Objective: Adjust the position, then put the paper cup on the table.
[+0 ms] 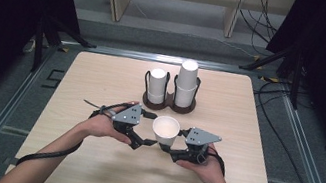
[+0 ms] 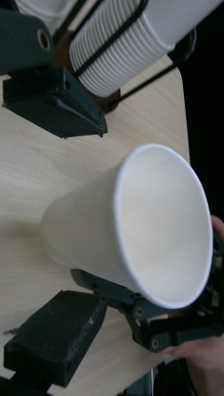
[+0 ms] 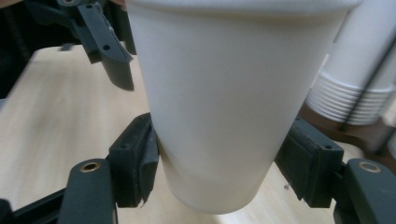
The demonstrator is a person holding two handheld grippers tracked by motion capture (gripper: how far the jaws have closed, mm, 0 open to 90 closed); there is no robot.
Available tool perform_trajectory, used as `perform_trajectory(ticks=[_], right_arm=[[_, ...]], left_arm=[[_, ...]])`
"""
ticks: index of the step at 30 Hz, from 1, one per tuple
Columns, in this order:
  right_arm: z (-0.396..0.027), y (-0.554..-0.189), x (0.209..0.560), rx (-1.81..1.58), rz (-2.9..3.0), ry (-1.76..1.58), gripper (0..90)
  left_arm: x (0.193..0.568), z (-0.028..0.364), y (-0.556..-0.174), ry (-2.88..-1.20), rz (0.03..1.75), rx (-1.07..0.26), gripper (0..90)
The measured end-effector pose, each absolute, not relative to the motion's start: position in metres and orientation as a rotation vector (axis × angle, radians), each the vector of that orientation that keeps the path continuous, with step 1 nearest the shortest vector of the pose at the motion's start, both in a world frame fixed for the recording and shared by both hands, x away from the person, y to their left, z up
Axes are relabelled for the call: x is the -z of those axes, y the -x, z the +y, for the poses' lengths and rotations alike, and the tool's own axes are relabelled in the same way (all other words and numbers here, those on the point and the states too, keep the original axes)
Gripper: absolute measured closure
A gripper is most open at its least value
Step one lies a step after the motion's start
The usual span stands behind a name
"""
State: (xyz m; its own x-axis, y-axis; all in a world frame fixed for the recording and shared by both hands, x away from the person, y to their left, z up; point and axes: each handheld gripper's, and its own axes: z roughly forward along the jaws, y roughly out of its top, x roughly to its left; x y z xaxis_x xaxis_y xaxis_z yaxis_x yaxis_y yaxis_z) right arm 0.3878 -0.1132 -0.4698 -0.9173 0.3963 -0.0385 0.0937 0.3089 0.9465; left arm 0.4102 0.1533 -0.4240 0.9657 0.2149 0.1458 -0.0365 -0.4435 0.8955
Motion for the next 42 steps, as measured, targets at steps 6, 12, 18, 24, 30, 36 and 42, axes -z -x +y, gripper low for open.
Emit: perform_trajectory(ticks=[6, 12, 18, 24, 30, 36, 42], right_arm=[[-0.129, -0.386, 0.469, -1.619, 2.192, -0.587, 33.5], [-0.144, -0.386, 0.470, -1.597, 2.099, -0.682, 33.4], [-0.156, -0.383, 0.469, -1.572, 2.051, -0.785, 33.4], [-0.172, -0.379, 0.470, -1.529, 1.957, -0.917, 33.3], [-0.193, -0.376, 0.469, -1.482, 1.883, -0.985, 33.3], [-0.206, -0.374, 0.470, -1.439, 1.833, -1.022, 33.4], [-0.211, -0.374, 0.472, -1.399, 1.800, -1.066, 33.3]], left_arm=[[0.425, 0.166, -0.405, -1.967, 0.228, -0.366, 13.6], [0.434, 0.180, -0.400, -1.926, 0.375, -0.466, 13.8], [0.448, 0.198, -0.392, -1.849, 0.570, -0.524, 14.0], [0.449, 0.224, -0.395, -1.897, 0.482, -0.717, 14.0], [0.463, 0.226, -0.381, -1.778, 0.689, -0.694, 14.0], [0.472, 0.233, -0.377, -1.769, 0.732, -0.706, 14.0], [0.478, 0.235, -0.375, -1.763, 0.741, -0.690, 14.0]])
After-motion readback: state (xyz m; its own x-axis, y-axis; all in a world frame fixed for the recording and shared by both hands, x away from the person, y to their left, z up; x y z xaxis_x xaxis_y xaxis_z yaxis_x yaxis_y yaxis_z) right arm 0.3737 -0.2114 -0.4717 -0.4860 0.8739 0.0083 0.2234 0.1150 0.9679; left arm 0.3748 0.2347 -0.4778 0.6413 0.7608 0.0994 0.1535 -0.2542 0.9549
